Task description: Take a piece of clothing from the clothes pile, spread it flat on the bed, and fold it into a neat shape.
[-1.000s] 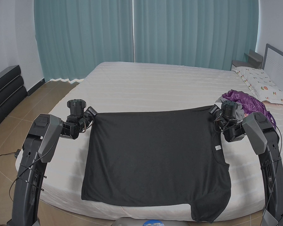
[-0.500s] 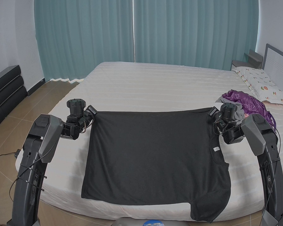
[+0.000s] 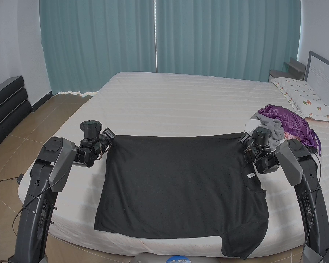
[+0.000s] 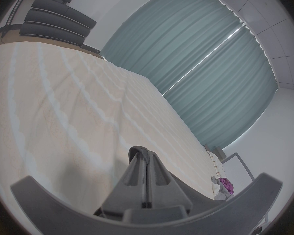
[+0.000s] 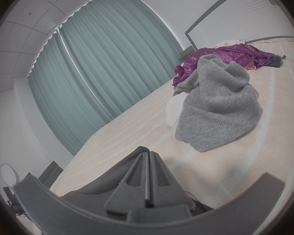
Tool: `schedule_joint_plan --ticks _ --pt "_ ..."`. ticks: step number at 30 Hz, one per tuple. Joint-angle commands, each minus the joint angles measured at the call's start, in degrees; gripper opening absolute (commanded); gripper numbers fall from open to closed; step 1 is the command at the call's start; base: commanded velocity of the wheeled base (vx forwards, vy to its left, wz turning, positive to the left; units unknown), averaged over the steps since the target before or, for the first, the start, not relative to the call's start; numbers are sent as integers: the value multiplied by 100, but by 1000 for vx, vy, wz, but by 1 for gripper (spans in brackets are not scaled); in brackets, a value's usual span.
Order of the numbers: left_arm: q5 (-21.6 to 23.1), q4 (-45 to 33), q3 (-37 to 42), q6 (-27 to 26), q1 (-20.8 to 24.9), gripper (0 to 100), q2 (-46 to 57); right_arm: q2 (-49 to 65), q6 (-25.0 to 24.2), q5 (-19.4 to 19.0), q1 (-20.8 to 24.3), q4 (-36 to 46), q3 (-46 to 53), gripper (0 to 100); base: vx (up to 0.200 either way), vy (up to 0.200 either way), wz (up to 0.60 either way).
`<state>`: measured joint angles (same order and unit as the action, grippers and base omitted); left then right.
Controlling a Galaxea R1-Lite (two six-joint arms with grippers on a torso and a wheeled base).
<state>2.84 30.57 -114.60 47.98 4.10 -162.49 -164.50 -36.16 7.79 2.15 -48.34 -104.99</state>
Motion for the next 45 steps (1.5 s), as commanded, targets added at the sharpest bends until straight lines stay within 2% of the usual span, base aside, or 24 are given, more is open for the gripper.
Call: schedule_joint_plan --ticks 1,20,21,22,32,37,39,43,45 --pt "6 1 1 -35 12 0 -152 -179 21 30 14 17 -83 0 0 0 0" --pt "50 -8 1 -43 12 0 -204 -407 30 82 40 44 -171 0 0 0 0" --pt "50 -8 1 -43 12 0 -204 -407 30 91 40 44 -171 100 0 0 0" --pt "50 -8 1 -43 12 100 -204 -407 30 100 40 44 -163 100 0 0 0" --pt "50 1 1 -43 12 100 -222 -302 21 109 49 -18 -110 100 0 0 0" --pt "-29 -78 8 1 -5 100 -152 173 3 153 -100 -36 224 100 0 0 0" --pt "-56 -95 158 71 -40 100 15 568 -58 135 -135 -132 787 100 0 0 0" --pt "-20 -25 1045 150 -155 100 692 1368 -234 -41 -179 -704 2210 100 0 0 0" --pt "138 54 1801 150 -207 100 1246 1895 -313 -383 -179 -1099 3195 100 0 0 0"
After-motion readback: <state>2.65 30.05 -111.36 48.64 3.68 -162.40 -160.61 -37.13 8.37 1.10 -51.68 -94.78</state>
